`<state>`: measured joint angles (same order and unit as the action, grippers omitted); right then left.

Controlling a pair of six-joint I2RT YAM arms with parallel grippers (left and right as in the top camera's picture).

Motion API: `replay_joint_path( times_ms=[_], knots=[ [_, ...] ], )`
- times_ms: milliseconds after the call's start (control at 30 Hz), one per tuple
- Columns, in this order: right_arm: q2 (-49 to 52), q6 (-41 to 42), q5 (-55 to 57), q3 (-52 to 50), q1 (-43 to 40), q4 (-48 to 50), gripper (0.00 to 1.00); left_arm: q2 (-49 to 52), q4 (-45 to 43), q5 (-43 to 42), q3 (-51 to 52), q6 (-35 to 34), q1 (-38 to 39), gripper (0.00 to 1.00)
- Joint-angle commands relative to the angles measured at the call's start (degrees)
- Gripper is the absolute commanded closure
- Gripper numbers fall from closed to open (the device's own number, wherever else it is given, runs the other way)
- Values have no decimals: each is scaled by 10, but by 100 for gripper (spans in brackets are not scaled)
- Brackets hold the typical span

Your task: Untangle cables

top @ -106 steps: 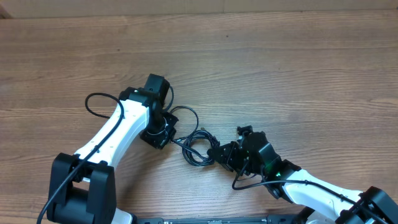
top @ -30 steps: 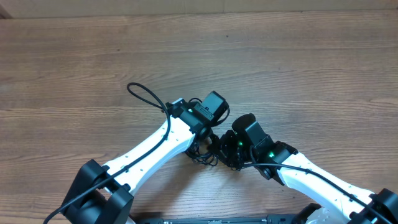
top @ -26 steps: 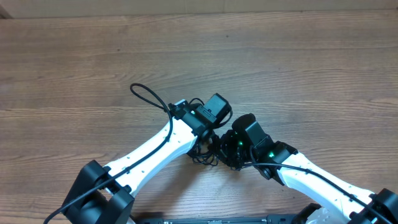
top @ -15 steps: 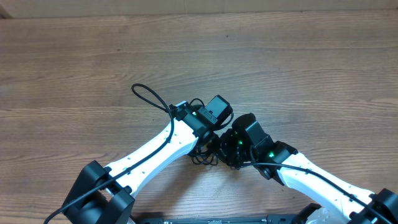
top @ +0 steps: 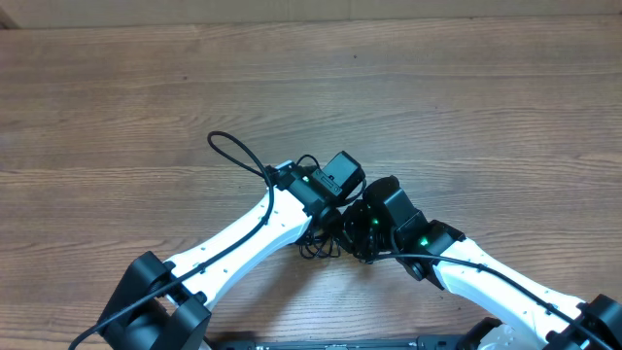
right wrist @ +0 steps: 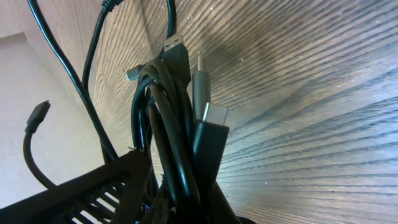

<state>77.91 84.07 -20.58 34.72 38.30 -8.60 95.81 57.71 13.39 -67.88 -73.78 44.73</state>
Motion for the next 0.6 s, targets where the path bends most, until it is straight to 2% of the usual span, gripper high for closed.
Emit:
replay_joint_path(
  times_ms=[0,167,333,467,567],
  knots=[
    [-2,21,25,25,-2,21,96,5,10,-49,-8,-8,15,95],
    [-2,21,23,25,-2,21,96,5,10,-42,-8,-7,14,96],
    [-2,21,23,25,-2,21,96,4,10,-22,-8,24,5,93],
    [-2,21,23,25,-2,21,96,4,10,-21,-9,47,-15,82],
    [-2,21,23,25,-2,20,96,4,10,-25,-12,62,-38,63]
  ],
)
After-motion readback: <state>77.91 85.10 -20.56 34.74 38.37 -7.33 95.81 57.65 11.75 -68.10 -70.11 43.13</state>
